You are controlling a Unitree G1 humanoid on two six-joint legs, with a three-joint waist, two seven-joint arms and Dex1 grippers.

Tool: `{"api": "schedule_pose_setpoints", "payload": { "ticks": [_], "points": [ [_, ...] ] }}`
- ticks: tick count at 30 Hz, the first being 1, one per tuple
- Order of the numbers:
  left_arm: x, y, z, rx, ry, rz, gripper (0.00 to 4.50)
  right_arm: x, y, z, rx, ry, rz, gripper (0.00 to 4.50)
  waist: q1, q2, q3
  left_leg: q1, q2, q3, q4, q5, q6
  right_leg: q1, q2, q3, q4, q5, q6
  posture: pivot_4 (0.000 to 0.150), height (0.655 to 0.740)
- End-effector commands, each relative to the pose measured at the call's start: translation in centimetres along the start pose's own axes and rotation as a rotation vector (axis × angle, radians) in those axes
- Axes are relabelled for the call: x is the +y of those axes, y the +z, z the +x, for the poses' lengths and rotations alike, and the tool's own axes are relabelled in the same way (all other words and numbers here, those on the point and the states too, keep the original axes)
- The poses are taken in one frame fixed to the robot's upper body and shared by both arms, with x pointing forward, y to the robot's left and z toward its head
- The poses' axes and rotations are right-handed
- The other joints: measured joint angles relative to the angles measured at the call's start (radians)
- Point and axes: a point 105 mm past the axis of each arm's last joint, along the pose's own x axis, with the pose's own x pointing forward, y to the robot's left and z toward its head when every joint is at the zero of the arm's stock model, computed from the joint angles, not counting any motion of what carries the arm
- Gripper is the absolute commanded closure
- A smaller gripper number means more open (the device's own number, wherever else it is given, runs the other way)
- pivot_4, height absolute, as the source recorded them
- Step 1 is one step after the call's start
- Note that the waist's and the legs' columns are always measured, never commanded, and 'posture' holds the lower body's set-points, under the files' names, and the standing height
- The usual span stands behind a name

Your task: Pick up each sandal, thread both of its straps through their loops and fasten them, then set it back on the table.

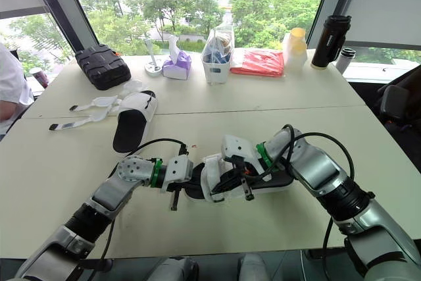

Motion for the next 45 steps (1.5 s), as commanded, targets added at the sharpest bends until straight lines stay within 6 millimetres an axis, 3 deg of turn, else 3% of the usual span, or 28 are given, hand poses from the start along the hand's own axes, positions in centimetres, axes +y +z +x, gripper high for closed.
{"api": "schedule_pose_setpoints", "payload": {
  "ticks": [1, 5, 7, 8, 9, 15, 23, 34, 45],
  "points": [
    [-2.6, -4.4, 0.8, 0.155, -0.081, -0.114, 4.50, 0.7, -0.5, 0.3, 0.037, 0.018, 0.001, 4.45, 0.000, 0.000, 0.000, 0.000, 0.000, 0.000, 0.000, 0.000, 0.000, 0.000, 0.000, 0.000, 0.000, 0.000, 0.000, 0.150, 0.7400],
    [-2.6, -4.4, 0.8, 0.154, -0.081, -0.114, 4.50, 0.4, -0.7, 0.1, 0.048, -0.008, -0.010, 4.45, 0.000, 0.000, 0.000, 0.000, 0.000, 0.000, 0.000, 0.000, 0.000, 0.000, 0.000, 0.000, 0.000, 0.000, 0.000, 0.150, 0.7400],
    [-2.6, -4.3, 0.8, 0.153, -0.080, -0.114, 4.50, 0.2, -0.6, -0.1, 0.049, -0.017, -0.009, 3.53, 0.000, 0.000, 0.000, 0.000, 0.000, 0.000, 0.000, 0.000, 0.000, 0.000, 0.000, 0.000, 0.000, 0.000, 0.000, 0.150, 0.7400],
    [-2.6, -4.4, 0.8, 0.153, -0.081, -0.114, 4.50, 0.2, -0.4, -0.5, 0.047, -0.026, -0.005, 3.29, 0.000, 0.000, 0.000, 0.000, 0.000, 0.000, 0.000, 0.000, 0.000, 0.000, 0.000, 0.000, 0.000, 0.000, 0.000, 0.150, 0.7400],
    [-2.6, -4.4, 0.8, 0.153, -0.081, -0.114, 4.50, 0.1, -0.3, -0.8, 0.044, -0.035, -0.002, 2.57, 0.000, 0.000, 0.000, 0.000, 0.000, 0.000, 0.000, 0.000, 0.000, 0.000, 0.000, 0.000, 0.000, 0.000, 0.000, 0.150, 0.7400],
    [-2.7, -4.4, 0.9, 0.151, -0.081, -0.116, 4.50, 1.2, 0.6, -3.2, 0.027, -0.058, 0.026, 0.02, 0.000, 0.000, 0.000, 0.000, 0.000, 0.000, 0.000, 0.000, 0.000, 0.000, 0.000, 0.000, 0.000, 0.000, 0.000, 0.150, 0.7400],
    [-2.7, -4.5, 0.9, 0.150, -0.080, -0.118, 4.50, 3.1, 0.4, -5.9, -0.031, -0.112, 0.211, 0.02, 0.004, -0.001, 0.000, 0.000, 0.000, 0.000, 0.000, 0.000, 0.000, 0.001, 0.000, 0.000, 0.000, 0.000, 0.000, 0.150, 0.7400],
    [-2.4, -4.5, 0.9, 0.153, -0.085, -0.109, 4.50, 4.1, -2.5, -2.7, -0.091, -0.119, 0.415, 0.02, 0.023, -0.001, 0.000, -0.001, 0.001, 0.000, 0.000, 0.000, 0.000, -0.001, 0.000, 0.000, -0.001, 0.000, 0.000, 0.150, 0.7400],
    [-2.7, -4.6, 0.8, 0.155, -0.087, -0.116, 4.50, 3.3, -0.9, -0.3, -0.215, -0.122, 0.468, 0.02, 0.021, -0.002, 0.000, 0.000, 0.002, 0.000, 0.000, 0.000, 0.000, 0.000, 0.001, 0.000, -0.001, 0.000, 0.000, 0.150, 0.7400]
  ]
}}
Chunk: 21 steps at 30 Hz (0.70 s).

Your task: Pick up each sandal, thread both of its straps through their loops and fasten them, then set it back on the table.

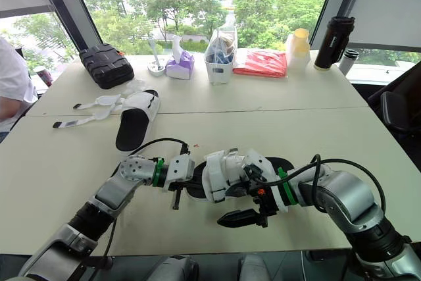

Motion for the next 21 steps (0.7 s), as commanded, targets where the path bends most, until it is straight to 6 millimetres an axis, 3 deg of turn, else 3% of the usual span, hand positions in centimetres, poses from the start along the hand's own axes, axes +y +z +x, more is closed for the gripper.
{"api": "schedule_pose_setpoints", "payload": {
  "ticks": [1, 8, 13, 21],
  "points": [
    [-2.9, -4.5, 0.6, 0.161, -0.085, -0.118, 4.50, 0.5, 1.4, 0.5, -0.050, 0.007, -0.037, 0.02, -0.001, 0.000, 0.000, 0.001, 0.000, 0.000, 0.000, 0.000, 0.000, 0.000, 0.000, 0.000, 0.000, 0.000, 0.000, 0.150, 0.7400],
    [-2.9, -4.5, 0.6, 0.162, -0.089, -0.112, 4.50, 0.6, 0.6, 0.7, 0.004, -0.008, -0.026, 0.02, -0.002, 0.000, 0.000, 0.003, 0.001, 0.000, 0.000, 0.000, 0.000, 0.002, 0.001, 0.000, 0.000, -0.002, 0.003, 0.150, 0.7400],
    [-2.9, -4.4, 0.7, 0.161, -0.090, -0.112, 4.50, -0.3, 0.6, -0.3, -0.005, -0.075, -0.022, 0.02, 0.000, 0.000, 0.000, 0.002, 0.001, 0.000, 0.000, 0.000, 0.000, 0.002, 0.000, 0.000, 0.000, -0.002, 0.003, 0.150, 0.7400],
    [-2.9, -4.5, 0.7, 0.163, -0.093, -0.112, 4.50, 0.0, 1.0, -1.1, -0.050, -0.112, -0.008, 0.02, 0.001, -0.001, 0.000, 0.002, 0.000, 0.000, 0.000, 0.000, 0.000, 0.002, 0.000, 0.000, 0.000, -0.002, 0.003, 0.150, 0.7400]
  ]
}}
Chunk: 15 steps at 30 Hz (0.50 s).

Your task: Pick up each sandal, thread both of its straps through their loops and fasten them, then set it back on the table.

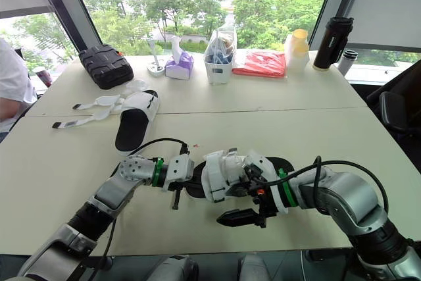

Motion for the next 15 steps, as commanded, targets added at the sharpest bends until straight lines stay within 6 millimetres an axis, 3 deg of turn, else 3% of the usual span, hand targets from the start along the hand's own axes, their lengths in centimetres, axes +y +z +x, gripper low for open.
{"api": "schedule_pose_setpoints", "payload": {
  "ticks": [1, 15],
  "points": [
    [-2.9, -4.5, 0.6, 0.162, -0.094, -0.112, 4.50, 0.1, 1.3, -0.6, -0.053, -0.048, -0.045, 0.02, 0.000, 0.000, 0.000, 0.000, 0.000, 0.000, 0.000, 0.000, 0.000, 0.000, 0.000, 0.000, 0.000, 0.000, 0.000, 0.150, 0.7400],
    [-2.9, -4.6, 0.6, 0.163, -0.097, -0.113, 4.50, 1.3, 1.9, 1.6, -0.086, 0.025, -0.001, 0.02, -0.011, 0.000, 0.000, 0.006, 0.001, 0.000, -0.002, 0.000, 0.000, 0.004, 0.001, 0.000, 0.000, -0.002, -0.002, 0.150, 0.7400]
  ]
}}
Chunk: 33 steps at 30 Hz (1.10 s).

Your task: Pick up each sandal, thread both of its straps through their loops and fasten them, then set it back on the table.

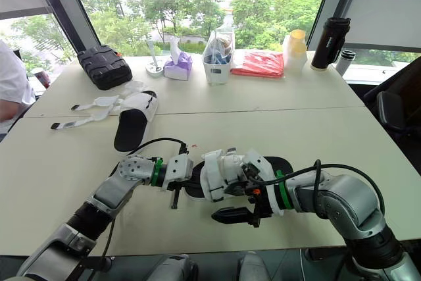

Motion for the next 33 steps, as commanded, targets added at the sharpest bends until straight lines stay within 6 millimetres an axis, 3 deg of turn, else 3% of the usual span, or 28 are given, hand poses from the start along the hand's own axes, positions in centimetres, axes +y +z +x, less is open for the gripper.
{"api": "schedule_pose_setpoints", "payload": {
  "ticks": [1, 12, 24, 27, 33],
  "points": [
    [-3.0, -4.3, 0.9, 0.153, -0.101, -0.109, 4.50, 1.1, 1.3, 0.7, -0.037, 0.057, -0.046, 0.02, -0.005, 0.000, 0.000, 0.003, 0.000, 0.000, -0.001, 0.000, 0.000, 0.003, 0.000, 0.000, 0.000, 0.000, 0.000, 0.150, 0.7400],
    [-3.1, -4.3, 0.8, 0.154, -0.097, -0.112, 4.50, 2.1, 0.6, 0.8, 0.007, 0.131, 0.022, 0.02, -0.015, 0.002, -0.001, 0.003, 0.001, -0.004, -0.008, 0.000, 0.000, 0.008, -0.001, -0.007, -0.014, 0.002, 0.002, 0.150, 0.7400],
    [-3.2, -4.2, 1.0, 0.149, -0.099, -0.107, 4.50, 0.5, 0.3, 1.9, 0.022, 0.067, 0.040, 0.02, -0.014, 0.002, -0.001, 0.003, 0.001, -0.006, -0.011, 0.000, 0.000, 0.008, -0.001, -0.008, -0.015, 0.001, 0.003, 0.150, 0.7400],
    [-3.2, -4.2, 1.0, 0.149, -0.098, -0.108, 4.50, 0.4, 0.1, 2.0, 0.026, 0.063, 0.040, 1.28, -0.014, 0.002, -0.001, 0.003, 0.000, -0.006, -0.011, 0.000, 0.000, 0.008, -0.001, -0.008, -0.015, 0.001, 0.003, 0.150, 0.7400],
    [-3.3, -4.2, 1.0, 0.148, -0.099, -0.110, 4.50, -0.1, -0.2, 2.3, 0.027, 0.046, 0.049, 4.46, -0.014, 0.002, -0.001, 0.003, -0.001, -0.007, -0.012, 0.000, 0.000, 0.008, -0.002, -0.008, -0.015, 0.000, 0.004, 0.150, 0.7400]
  ]
}}
